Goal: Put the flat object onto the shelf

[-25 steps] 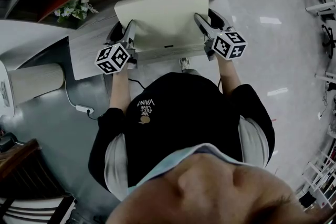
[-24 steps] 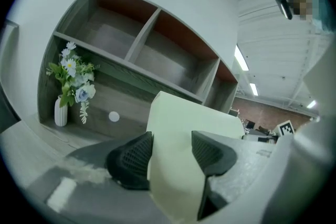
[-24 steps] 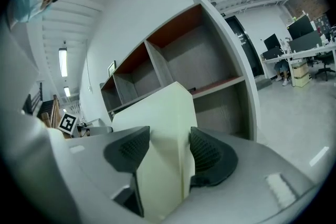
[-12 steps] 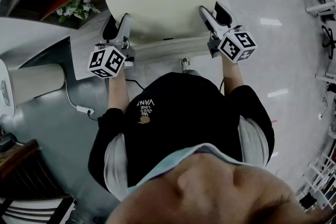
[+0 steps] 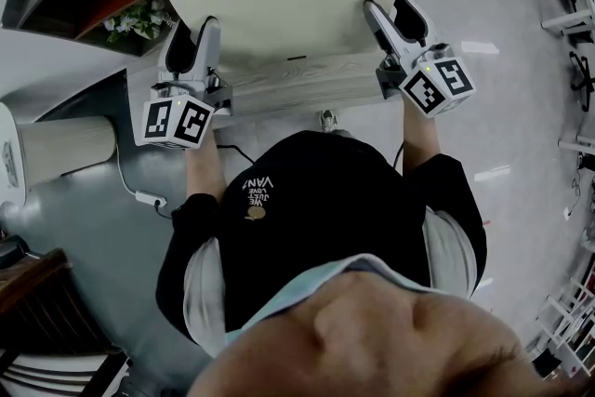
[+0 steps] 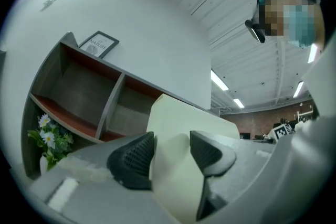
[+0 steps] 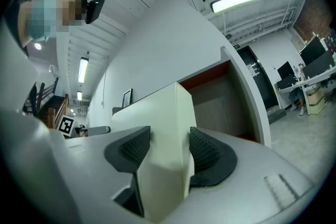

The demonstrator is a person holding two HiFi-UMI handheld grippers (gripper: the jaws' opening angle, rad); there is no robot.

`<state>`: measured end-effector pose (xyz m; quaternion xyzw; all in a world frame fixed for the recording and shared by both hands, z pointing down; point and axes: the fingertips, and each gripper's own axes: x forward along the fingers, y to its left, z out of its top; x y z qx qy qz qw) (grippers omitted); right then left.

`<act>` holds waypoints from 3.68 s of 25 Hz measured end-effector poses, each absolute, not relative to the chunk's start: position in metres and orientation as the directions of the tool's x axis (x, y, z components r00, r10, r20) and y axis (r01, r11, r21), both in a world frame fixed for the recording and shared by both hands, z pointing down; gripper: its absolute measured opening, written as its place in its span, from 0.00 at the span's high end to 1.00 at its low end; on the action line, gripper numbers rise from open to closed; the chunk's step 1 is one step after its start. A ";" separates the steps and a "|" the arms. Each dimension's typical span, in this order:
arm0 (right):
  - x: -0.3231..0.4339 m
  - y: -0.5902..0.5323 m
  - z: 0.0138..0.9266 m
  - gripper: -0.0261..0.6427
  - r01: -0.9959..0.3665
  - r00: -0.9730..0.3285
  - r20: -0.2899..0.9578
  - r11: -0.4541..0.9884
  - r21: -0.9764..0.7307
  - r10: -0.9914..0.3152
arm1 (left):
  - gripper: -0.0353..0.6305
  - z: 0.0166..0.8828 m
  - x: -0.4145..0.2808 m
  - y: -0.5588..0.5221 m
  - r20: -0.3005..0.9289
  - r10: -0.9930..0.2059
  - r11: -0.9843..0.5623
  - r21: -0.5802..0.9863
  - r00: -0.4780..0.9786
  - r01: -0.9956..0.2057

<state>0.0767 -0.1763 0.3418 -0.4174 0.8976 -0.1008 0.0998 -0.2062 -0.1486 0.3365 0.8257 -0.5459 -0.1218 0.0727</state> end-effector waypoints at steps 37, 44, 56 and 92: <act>0.109 -0.214 0.137 0.62 -0.623 -0.717 -0.391 0.782 -0.009 -0.577 | 0.64 0.127 -0.163 -0.144 -0.517 -0.804 -0.320 -0.039 0.293 -0.947; 0.113 -0.216 0.101 0.62 -0.586 -0.744 -0.433 0.808 0.058 -0.509 | 0.64 0.104 -0.157 -0.148 -0.552 -0.787 -0.290 -0.063 0.276 -0.955; 0.109 -0.228 0.035 0.63 -0.623 -0.722 -0.495 0.766 0.161 -0.483 | 0.65 0.041 -0.157 -0.172 -0.595 -0.728 -0.313 -0.156 0.342 -0.937; 0.076 -0.341 0.021 0.63 -0.727 -0.664 -0.402 0.669 0.154 -0.630 | 0.65 0.019 -0.189 -0.301 -0.502 -0.737 -0.373 -0.256 0.452 -0.892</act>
